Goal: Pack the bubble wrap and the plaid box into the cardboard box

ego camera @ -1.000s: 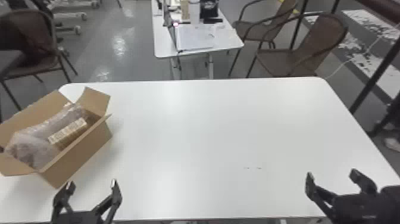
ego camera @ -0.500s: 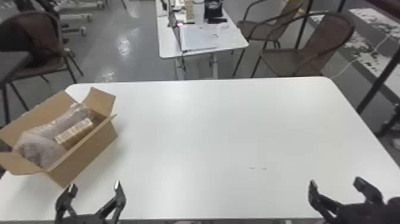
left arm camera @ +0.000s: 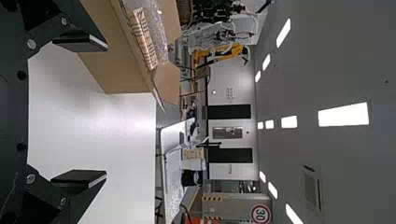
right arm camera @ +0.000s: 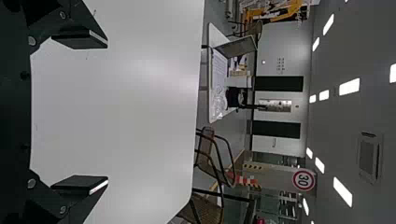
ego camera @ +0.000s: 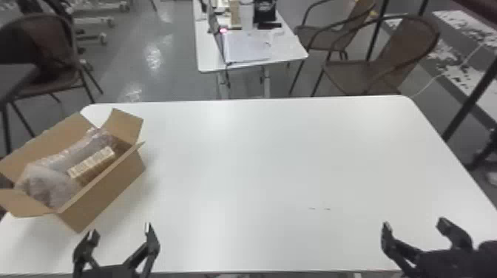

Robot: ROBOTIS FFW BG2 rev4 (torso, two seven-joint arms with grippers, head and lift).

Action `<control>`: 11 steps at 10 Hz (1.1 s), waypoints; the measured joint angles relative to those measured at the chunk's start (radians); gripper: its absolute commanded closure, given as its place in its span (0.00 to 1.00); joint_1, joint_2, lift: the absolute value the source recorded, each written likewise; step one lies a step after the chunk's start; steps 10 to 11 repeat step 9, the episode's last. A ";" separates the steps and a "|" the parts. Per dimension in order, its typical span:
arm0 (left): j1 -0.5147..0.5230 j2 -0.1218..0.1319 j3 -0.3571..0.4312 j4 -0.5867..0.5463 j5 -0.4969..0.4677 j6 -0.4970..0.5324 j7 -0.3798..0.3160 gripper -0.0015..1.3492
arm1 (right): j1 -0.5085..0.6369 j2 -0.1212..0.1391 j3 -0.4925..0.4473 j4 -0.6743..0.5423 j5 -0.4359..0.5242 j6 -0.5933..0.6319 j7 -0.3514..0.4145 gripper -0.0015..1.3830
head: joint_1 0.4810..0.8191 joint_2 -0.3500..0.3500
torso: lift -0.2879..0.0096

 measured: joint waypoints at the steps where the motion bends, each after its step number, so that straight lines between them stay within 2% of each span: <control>1: -0.002 0.000 0.000 0.000 0.000 0.002 0.000 0.24 | -0.003 0.000 0.000 0.000 0.000 0.007 0.005 0.18 | 0.63 0.59 | 0.56; 11: -0.012 0.000 0.000 0.006 0.000 -0.001 0.000 0.24 | -0.014 -0.003 0.000 0.001 0.007 0.018 0.022 0.18 | 0.63 0.60 | 0.56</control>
